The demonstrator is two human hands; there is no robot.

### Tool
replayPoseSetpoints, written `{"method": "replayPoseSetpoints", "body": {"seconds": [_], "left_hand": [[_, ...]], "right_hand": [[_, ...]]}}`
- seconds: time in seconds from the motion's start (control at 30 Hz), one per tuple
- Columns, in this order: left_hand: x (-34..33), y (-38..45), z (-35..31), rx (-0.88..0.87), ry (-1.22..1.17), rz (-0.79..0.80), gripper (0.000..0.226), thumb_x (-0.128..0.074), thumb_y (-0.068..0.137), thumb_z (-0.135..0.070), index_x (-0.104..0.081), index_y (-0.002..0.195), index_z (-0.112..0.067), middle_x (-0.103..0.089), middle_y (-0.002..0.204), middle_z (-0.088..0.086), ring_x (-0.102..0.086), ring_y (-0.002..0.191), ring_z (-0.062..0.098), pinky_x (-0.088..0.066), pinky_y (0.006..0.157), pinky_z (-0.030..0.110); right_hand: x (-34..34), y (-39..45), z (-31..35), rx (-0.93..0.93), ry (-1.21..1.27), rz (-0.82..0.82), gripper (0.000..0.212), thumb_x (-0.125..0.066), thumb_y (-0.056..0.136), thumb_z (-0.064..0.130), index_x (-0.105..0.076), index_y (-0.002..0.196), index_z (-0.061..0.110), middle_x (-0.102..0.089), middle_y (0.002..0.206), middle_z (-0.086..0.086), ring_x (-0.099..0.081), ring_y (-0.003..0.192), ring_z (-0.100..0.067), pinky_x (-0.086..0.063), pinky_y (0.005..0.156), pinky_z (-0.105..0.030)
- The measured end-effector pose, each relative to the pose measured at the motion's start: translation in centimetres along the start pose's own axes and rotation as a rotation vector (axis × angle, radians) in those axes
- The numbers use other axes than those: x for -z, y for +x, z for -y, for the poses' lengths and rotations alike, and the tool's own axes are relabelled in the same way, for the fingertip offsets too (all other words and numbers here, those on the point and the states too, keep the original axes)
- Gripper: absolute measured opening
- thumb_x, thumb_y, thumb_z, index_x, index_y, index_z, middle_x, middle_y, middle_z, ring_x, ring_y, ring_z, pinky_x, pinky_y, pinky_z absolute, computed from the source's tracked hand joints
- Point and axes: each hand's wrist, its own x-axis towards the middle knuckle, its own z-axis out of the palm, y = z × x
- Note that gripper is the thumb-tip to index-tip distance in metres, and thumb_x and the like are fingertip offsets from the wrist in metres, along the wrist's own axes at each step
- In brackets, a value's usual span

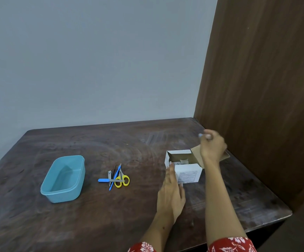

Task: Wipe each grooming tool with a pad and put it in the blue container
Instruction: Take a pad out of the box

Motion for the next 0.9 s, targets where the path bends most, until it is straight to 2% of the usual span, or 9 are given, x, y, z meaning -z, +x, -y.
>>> {"method": "replayPoseSetpoints", "body": {"seconds": [0.07, 0.17, 0.23, 0.3, 0.43, 0.57, 0.73, 0.8, 0.9], "left_hand": [[0.0, 0.0, 0.0, 0.007, -0.001, -0.003, 0.07, -0.044, 0.093, -0.021, -0.001, 0.148, -0.022, -0.02, 0.155, 0.003, -0.048, 0.126, 0.024, -0.048, 0.091, 0.038], [0.2, 0.0, -0.2, 0.015, 0.001, 0.006, 0.069, -0.044, 0.093, -0.02, -0.002, 0.147, -0.022, -0.022, 0.154, 0.003, -0.049, 0.124, 0.025, -0.048, 0.091, 0.039], [0.1, 0.0, -0.2, 0.006, 0.002, 0.003, 0.069, -0.045, 0.092, -0.021, -0.003, 0.147, -0.021, -0.029, 0.151, 0.002, -0.052, 0.12, 0.024, -0.049, 0.089, 0.038], [0.0, 0.1, 0.0, 0.016, 0.005, 0.003, 0.069, -0.045, 0.092, -0.024, -0.003, 0.147, -0.019, -0.037, 0.145, 0.002, -0.054, 0.117, 0.022, -0.048, 0.088, 0.036], [-0.3, 0.2, 0.2, 0.039, 0.015, 0.011, 0.068, -0.045, 0.092, -0.026, -0.007, 0.147, -0.012, -0.039, 0.144, 0.005, -0.052, 0.12, 0.021, -0.047, 0.089, 0.034], [-0.2, 0.1, 0.0, 0.012, 0.041, -0.001, 0.067, -0.045, 0.092, -0.022, -0.01, 0.147, -0.007, -0.029, 0.151, 0.006, -0.044, 0.128, 0.024, -0.046, 0.094, 0.034], [-0.2, 0.1, 0.2, -0.011, 0.045, 0.005, 0.064, -0.044, 0.092, -0.02, -0.014, 0.146, -0.008, -0.03, 0.151, 0.007, -0.043, 0.13, 0.023, -0.046, 0.094, 0.034], [-0.3, 0.2, 0.3, -0.006, 0.037, 0.013, 0.062, -0.043, 0.093, -0.021, -0.014, 0.146, -0.007, -0.028, 0.151, 0.008, -0.041, 0.131, 0.022, -0.044, 0.096, 0.032], [-0.2, 0.2, 0.4, 0.001, 0.009, 0.018, 0.062, -0.044, 0.093, -0.022, -0.015, 0.146, -0.005, -0.027, 0.152, 0.007, -0.041, 0.132, 0.021, -0.044, 0.097, 0.031]], "right_hand": [[1.0, -0.5, 0.0, 0.094, -0.025, -0.271, 0.031, -0.061, 0.088, 0.012, -0.06, 0.118, 0.004, -0.058, 0.118, -0.014, -0.057, 0.104, -0.028, -0.038, 0.081, -0.023], [1.8, 0.0, -1.1, -0.015, 0.061, -0.394, 0.049, -0.061, 0.088, 0.017, -0.046, 0.13, -0.002, -0.045, 0.134, -0.019, -0.046, 0.122, -0.033, -0.035, 0.099, -0.032], [2.1, 0.5, -1.6, -0.209, 0.117, -0.36, 0.051, -0.059, 0.09, 0.023, -0.045, 0.131, -0.003, -0.046, 0.134, -0.02, -0.045, 0.123, -0.033, -0.036, 0.099, -0.035], [2.0, 0.6, -1.7, -0.281, 0.189, -0.32, 0.041, -0.057, 0.091, 0.026, -0.055, 0.124, 0.0, -0.057, 0.126, -0.018, -0.052, 0.117, -0.03, -0.039, 0.094, -0.032], [1.2, -0.8, -1.0, -0.12, 0.319, -0.258, 0.021, -0.06, 0.087, 0.02, -0.068, 0.105, 0.013, -0.068, 0.107, -0.006, -0.06, 0.096, -0.017, -0.044, 0.084, -0.026], [0.4, -2.6, -0.4, -0.01, 0.365, -0.113, 0.019, -0.063, 0.081, 0.011, -0.071, 0.098, 0.017, -0.069, 0.087, 0.001, -0.061, 0.078, -0.005, -0.047, 0.075, -0.017], [-0.7, -4.4, -1.7, 0.193, 0.141, 0.12, 0.013, -0.072, 0.076, 0.013, -0.074, 0.09, 0.015, -0.068, 0.087, 0.005, -0.059, 0.078, 0.002, -0.037, 0.067, 0.002], [-1.0, -4.7, -2.3, 0.261, 0.064, 0.173, 0.011, -0.072, 0.076, 0.012, -0.074, 0.087, 0.013, -0.065, 0.087, 0.002, -0.058, 0.075, 0.001, -0.036, 0.063, 0.004], [-1.6, -5.0, -3.1, 0.348, -0.087, 0.259, 0.008, -0.069, 0.078, 0.011, -0.074, 0.084, 0.012, -0.065, 0.092, -0.002, -0.059, 0.079, -0.008, -0.038, 0.066, -0.002]]}}
